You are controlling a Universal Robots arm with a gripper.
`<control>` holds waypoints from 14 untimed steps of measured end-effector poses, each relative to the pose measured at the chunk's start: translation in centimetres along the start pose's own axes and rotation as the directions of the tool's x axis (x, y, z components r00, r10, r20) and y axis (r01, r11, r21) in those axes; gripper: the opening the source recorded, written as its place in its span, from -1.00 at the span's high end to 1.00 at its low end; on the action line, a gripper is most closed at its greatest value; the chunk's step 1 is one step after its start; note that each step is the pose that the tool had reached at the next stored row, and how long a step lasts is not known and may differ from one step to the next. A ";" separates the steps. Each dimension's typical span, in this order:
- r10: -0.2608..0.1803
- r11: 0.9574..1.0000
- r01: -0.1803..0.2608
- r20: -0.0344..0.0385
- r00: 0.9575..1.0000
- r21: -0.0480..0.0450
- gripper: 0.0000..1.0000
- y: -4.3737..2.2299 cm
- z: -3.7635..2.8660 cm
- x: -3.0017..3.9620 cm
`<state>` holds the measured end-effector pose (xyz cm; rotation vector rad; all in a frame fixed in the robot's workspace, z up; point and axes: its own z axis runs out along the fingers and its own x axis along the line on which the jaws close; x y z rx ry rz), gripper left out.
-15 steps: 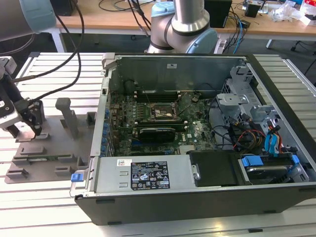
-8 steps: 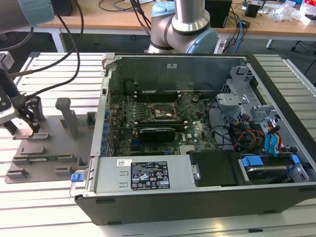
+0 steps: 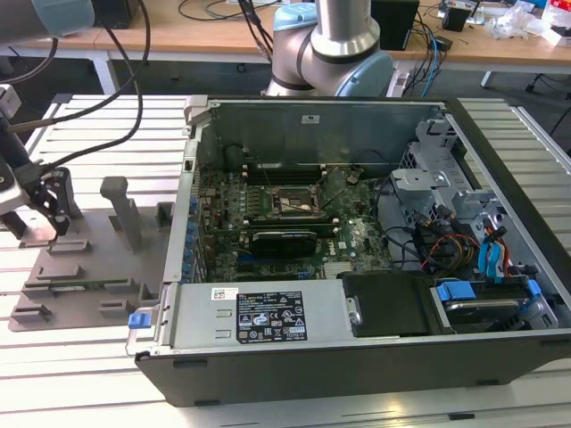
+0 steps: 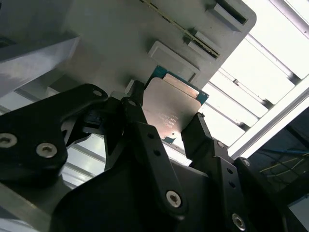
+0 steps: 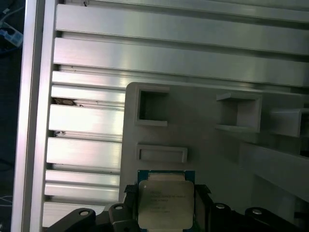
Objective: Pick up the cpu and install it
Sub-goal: 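Pick up the cpu and move it towards the insertion slot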
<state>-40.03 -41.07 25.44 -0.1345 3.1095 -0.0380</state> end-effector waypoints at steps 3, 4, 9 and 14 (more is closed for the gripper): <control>0.000 1.000 0.000 0.000 1.000 0.000 -0.11 -0.01 -0.51 -0.01; 0.000 1.000 0.000 0.000 1.000 0.000 -0.11 -0.02 -0.79 -0.02; 0.000 1.000 0.000 0.000 1.000 0.000 -0.11 -0.05 -1.82 -0.05; 0.000 1.000 0.000 0.000 1.000 0.000 -0.11 -0.08 -2.98 -0.08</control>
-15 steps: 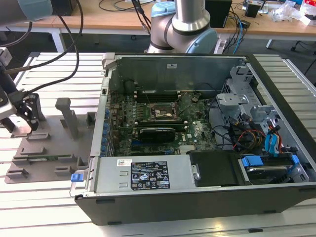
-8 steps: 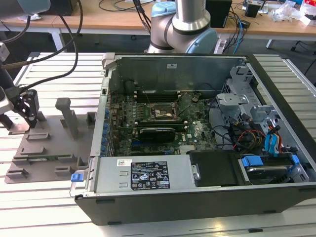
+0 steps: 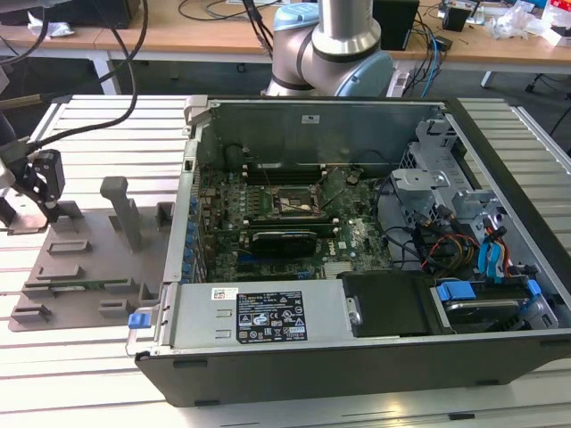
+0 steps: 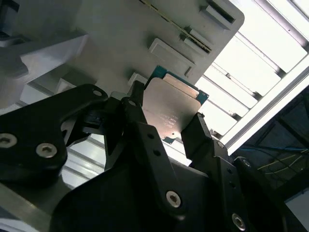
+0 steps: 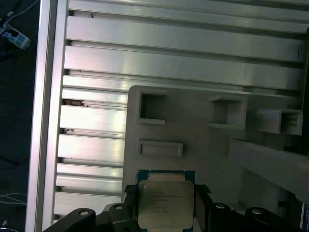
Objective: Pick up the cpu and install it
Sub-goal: 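Pick up the cpu and move it towards the insertion slot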
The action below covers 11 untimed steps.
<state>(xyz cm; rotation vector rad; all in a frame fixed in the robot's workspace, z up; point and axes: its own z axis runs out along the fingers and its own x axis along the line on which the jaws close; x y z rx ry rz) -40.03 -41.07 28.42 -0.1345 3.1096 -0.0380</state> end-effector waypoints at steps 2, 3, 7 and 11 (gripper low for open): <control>0.000 1.000 0.000 0.000 1.000 0.000 -0.11 -0.01 -0.45 -0.01; 0.000 1.000 0.000 0.000 1.000 0.000 -0.11 -0.01 -0.56 -0.02; 0.000 1.000 0.000 0.000 1.000 0.000 -0.11 -0.03 -1.15 -0.03; 0.000 1.000 0.000 0.000 1.000 0.000 -0.11 -0.06 -2.41 -0.07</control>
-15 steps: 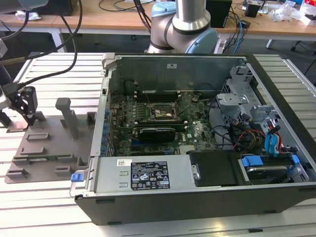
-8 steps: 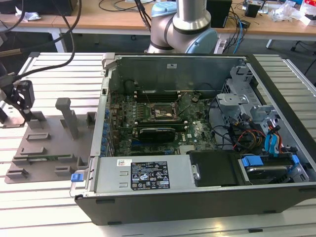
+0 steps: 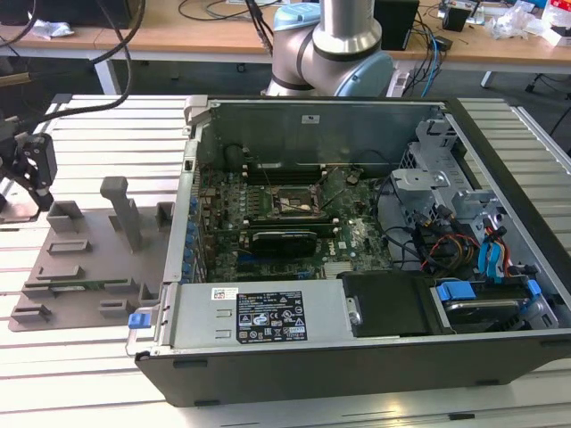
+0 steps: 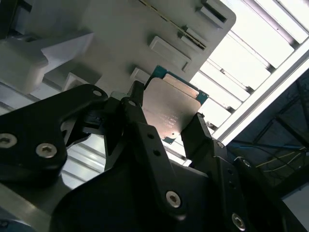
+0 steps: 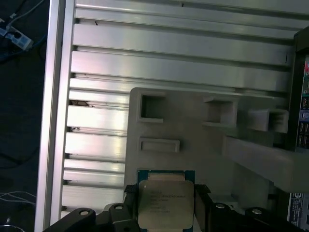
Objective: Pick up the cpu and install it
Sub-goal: 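Pick up the cpu and move it towards the insertion slot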
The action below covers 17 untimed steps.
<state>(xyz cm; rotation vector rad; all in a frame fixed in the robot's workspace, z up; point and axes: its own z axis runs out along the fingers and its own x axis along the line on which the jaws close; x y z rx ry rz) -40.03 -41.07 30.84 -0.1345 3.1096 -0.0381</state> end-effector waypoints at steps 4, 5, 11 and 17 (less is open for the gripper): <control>0.000 1.000 0.000 0.000 1.000 0.000 -0.11 -0.03 -1.18 -0.03; 0.000 1.000 0.000 0.000 1.000 0.000 -0.11 -0.03 -1.41 -0.04; 0.000 1.000 0.000 0.000 1.000 0.000 -0.11 0.49 -2.51 -0.12; 0.000 1.000 0.000 0.000 1.000 0.000 -0.11 2.07 -2.73 -0.26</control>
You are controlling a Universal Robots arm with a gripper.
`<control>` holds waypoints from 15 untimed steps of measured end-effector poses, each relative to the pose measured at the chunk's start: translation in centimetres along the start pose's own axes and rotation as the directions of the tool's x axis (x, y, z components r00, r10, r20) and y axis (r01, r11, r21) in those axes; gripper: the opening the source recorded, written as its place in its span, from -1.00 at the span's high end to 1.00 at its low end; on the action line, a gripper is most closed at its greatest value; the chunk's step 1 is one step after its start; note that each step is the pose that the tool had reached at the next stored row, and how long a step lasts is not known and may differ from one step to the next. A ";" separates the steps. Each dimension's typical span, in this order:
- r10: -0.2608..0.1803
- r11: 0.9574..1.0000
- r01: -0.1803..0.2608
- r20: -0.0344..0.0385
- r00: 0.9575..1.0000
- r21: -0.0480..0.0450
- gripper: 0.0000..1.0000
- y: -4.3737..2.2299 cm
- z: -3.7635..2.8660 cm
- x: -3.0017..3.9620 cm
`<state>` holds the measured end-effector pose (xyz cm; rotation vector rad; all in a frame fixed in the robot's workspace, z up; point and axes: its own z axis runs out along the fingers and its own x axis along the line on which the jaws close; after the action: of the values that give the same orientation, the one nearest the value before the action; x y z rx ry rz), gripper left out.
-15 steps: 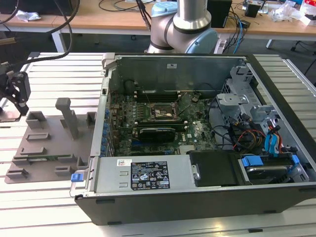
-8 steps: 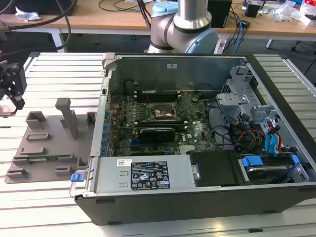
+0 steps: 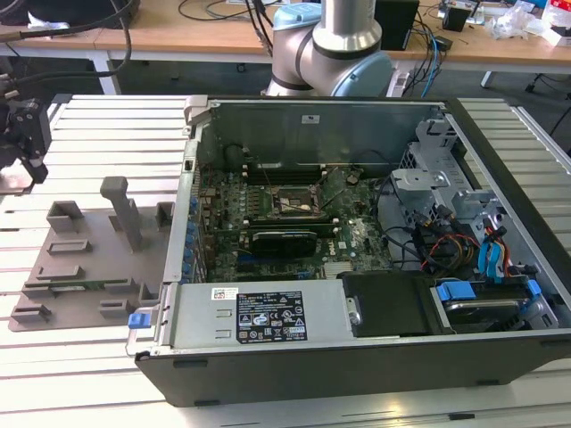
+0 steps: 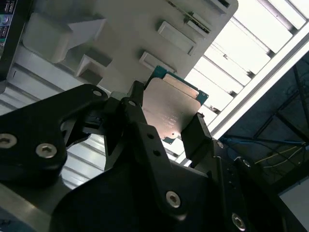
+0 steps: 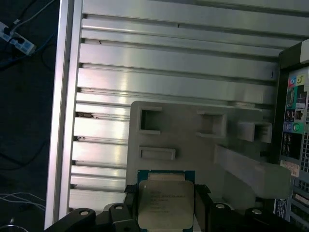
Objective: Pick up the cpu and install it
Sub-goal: 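Pick up the cpu and move it towards the insertion slot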
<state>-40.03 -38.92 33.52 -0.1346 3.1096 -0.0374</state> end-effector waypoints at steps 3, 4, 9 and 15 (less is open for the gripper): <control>0.000 1.000 0.000 0.000 1.000 0.000 -0.11 1.35 -0.04 -0.12; 0.000 1.000 0.000 0.000 1.000 0.000 -0.11 1.54 -0.06 -0.13; 0.000 1.000 0.000 0.000 1.000 0.000 -0.11 1.97 -1.11 -0.21; 0.000 1.000 0.000 0.000 1.000 -0.001 -0.11 1.96 -2.69 -0.25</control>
<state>-40.03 -36.89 36.16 -0.1345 3.1096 -0.0366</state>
